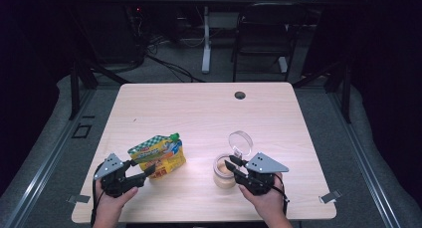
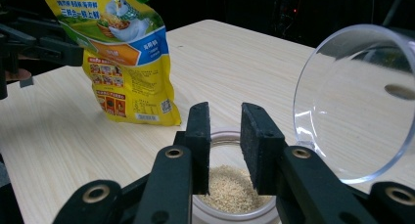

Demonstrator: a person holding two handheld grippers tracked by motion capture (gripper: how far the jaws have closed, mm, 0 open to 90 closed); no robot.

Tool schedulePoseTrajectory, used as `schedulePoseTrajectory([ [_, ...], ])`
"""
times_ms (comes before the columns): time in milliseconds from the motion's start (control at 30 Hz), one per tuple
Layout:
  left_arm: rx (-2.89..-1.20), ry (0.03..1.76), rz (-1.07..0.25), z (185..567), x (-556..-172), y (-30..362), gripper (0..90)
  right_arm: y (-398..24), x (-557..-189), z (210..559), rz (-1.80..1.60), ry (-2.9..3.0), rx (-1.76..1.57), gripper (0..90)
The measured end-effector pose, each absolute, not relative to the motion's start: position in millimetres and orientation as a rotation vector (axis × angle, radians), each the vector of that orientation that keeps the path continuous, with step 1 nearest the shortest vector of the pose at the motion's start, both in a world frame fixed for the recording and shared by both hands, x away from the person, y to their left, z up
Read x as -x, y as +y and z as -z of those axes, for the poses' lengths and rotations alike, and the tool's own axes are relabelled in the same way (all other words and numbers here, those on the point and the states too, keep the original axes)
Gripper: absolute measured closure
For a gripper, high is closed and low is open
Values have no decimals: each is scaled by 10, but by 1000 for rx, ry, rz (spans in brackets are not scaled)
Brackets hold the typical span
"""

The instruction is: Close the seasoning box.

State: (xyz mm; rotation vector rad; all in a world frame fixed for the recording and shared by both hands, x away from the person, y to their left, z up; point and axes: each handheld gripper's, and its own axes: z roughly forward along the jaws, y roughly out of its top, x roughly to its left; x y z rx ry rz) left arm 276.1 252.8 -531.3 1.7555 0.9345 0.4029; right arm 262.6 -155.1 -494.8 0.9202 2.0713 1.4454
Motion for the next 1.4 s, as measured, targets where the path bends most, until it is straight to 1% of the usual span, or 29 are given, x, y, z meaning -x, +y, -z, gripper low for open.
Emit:
schedulePoseTrajectory([
  [167,-1746,936,-374,5284,-2689,2580,380,-1586,-2610,4883,-1450,2065,-921,788],
  [233,-1738,937,-349,5256,-2645,2617,372,-1623,-2606,4842,-1444,2062,-933,832],
  [367,-1784,921,-369,5245,-2577,2664,371,-1651,-2601,4805,-1439,2059,-941,885],
  [433,-1773,931,-377,5263,-2566,2687,371,-1669,-2603,4790,-1431,2061,-945,900],
  [767,-1778,943,-388,5347,-2579,2709,372,-1764,-2590,4688,-1442,2043,-950,900],
  [1033,-1780,956,-400,5366,-2580,2764,372,-2059,-2595,4564,-1454,1948,-1040,900],
  [1233,-1764,965,-388,5379,-2585,2770,373,-2211,-2634,4595,-1430,1876,-1107,900],
  [1400,-1771,970,-391,5393,-2599,2768,378,-2296,-2724,4703,-1391,1866,-1178,900],
])
